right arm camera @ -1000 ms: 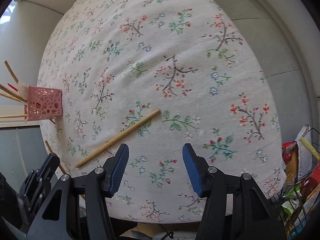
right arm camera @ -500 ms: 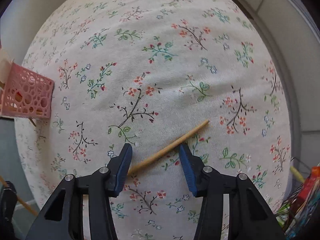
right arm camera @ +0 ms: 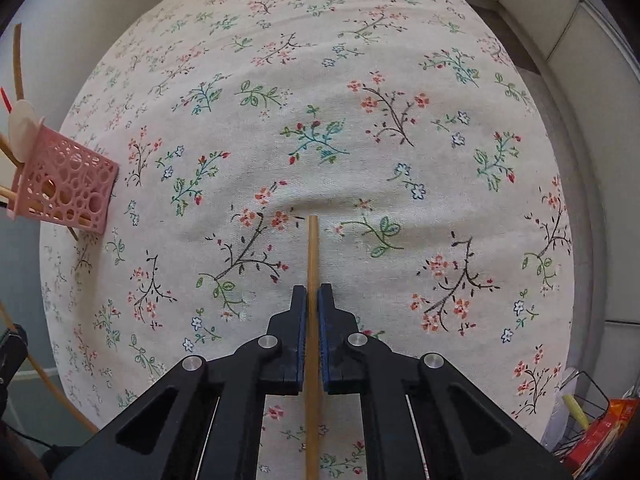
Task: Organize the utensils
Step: 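Grasp the remaining chopstick with the right gripper and lift it upright while the left holds its chopstick, then lower the left gripper's chopstick into the pink basket and open it while the right carries its chopstick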
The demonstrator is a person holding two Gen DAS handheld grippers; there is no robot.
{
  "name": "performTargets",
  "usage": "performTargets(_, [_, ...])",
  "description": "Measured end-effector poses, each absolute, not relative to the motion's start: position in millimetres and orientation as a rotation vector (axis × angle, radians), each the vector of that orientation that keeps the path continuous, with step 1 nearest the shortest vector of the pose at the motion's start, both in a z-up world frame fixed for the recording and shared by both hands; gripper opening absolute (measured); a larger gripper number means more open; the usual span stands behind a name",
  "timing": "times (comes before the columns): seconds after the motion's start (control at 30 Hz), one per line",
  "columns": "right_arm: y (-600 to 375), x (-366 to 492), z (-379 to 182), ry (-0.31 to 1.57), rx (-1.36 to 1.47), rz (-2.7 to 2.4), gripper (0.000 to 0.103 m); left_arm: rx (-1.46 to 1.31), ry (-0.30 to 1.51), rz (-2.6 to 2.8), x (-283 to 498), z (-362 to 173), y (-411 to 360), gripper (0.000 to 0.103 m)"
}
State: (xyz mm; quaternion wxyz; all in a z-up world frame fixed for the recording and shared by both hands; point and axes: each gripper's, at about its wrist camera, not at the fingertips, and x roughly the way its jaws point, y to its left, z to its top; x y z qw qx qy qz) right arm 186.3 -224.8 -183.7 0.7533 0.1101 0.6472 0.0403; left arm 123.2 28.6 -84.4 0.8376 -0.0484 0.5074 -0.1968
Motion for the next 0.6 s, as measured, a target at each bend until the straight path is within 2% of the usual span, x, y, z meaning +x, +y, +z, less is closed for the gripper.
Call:
performTargets(0.3, [-251, 164, -149, 1.346, 0.386, 0.136, 0.006, -0.094, 1.035, -0.397, 125, -79, 27, 0.005])
performTargets(0.6, [-221, 143, -65, 1.099, 0.317, 0.26, 0.006, -0.131, 0.834, -0.341, 116, -28, 43, 0.005])
